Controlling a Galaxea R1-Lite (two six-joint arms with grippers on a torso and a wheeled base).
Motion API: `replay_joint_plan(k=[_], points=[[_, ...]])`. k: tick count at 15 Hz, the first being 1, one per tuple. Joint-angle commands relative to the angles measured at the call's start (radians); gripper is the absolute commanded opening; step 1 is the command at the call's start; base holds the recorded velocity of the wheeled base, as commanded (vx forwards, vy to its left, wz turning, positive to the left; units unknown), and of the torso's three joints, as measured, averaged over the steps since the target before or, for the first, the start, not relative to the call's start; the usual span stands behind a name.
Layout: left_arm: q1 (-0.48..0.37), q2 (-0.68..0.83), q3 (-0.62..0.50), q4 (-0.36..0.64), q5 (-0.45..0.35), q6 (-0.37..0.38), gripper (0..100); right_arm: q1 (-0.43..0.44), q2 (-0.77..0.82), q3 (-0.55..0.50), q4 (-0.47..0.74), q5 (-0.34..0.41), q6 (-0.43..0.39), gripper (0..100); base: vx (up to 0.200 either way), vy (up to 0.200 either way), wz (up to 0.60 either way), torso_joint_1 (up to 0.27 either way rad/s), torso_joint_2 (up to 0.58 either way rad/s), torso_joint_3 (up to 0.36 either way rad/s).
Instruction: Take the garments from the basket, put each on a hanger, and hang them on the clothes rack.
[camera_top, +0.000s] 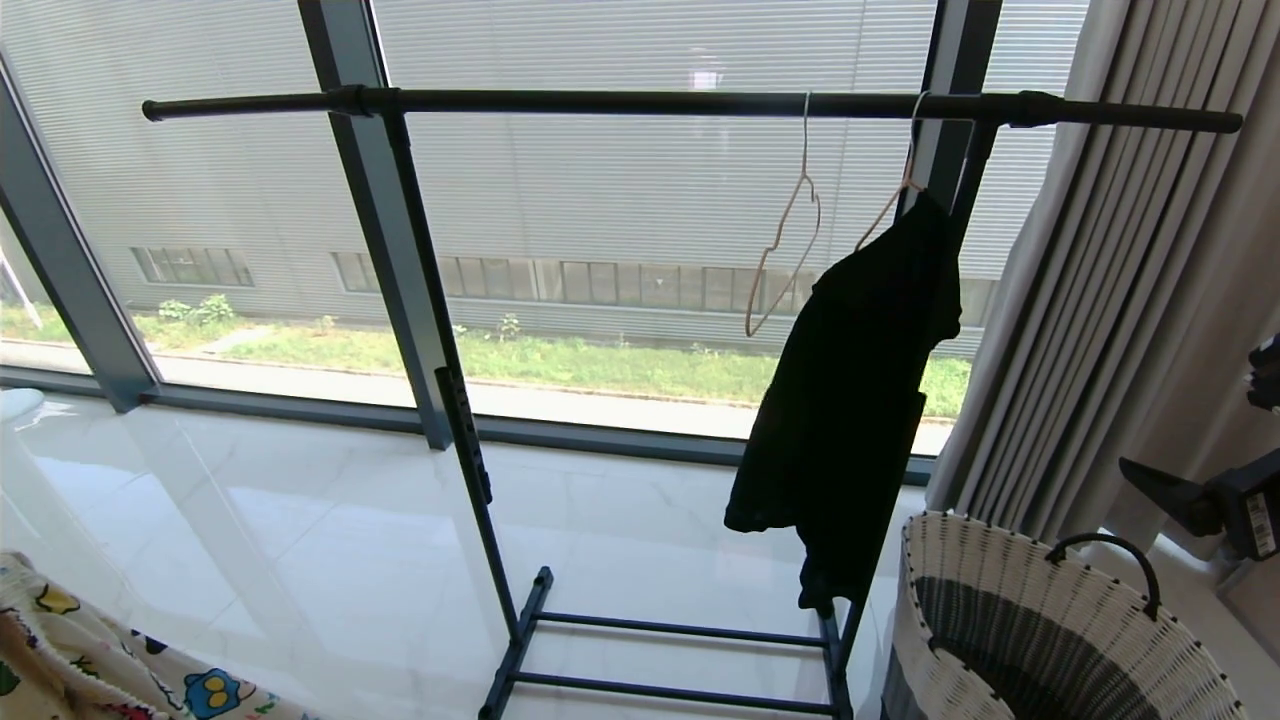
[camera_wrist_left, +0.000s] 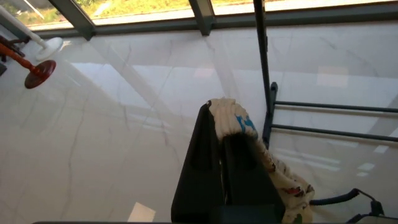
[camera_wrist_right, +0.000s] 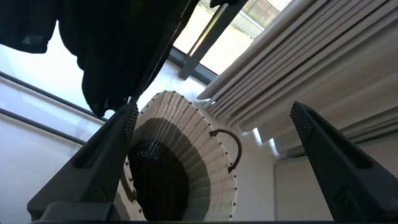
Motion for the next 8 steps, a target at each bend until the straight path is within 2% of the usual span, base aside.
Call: replay_joint_plan(k=[1,8], points=[[0.000,-0.003,0.003,0.000,0.000,0.000,0,-0.017,0.006,-0.007,0.000,0.000,0.000,100,0.000,0.000,0.00,0.193,-0.48,-0.281],[0.000,0.020,0.005,-0.026,-0.003,0.038,0,-0.026,0.008,-0.012,0.000,0.000,0.000,100,0.000,0.000,0.00,0.213,-0.50,-0.281]])
